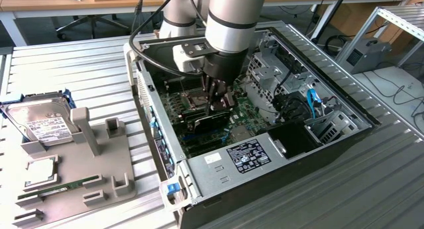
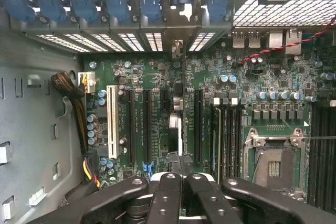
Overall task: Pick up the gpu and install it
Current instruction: 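Press down on the gpu until it lock into place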
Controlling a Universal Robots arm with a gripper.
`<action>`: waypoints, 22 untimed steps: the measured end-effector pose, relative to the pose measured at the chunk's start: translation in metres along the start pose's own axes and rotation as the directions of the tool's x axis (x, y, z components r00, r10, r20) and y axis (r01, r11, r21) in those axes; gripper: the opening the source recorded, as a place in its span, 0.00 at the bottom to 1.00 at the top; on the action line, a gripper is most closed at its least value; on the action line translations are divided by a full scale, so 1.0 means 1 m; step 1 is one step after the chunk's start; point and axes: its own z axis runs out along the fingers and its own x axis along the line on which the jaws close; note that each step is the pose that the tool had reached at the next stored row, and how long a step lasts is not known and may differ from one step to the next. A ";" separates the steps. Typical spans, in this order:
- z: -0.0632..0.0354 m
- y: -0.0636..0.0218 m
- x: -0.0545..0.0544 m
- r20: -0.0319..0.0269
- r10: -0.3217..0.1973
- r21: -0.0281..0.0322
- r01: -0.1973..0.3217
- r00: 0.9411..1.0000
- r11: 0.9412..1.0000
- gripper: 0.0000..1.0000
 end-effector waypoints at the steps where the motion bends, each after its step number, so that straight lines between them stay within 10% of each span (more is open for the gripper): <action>1: 0.0000 0.0000 0.000 0.000 0.000 0.000 0.000 1.000 1.000 0.11; 22: 0.0138 0.0155 -0.004 0.000 0.000 0.000 0.000 1.000 1.000 0.11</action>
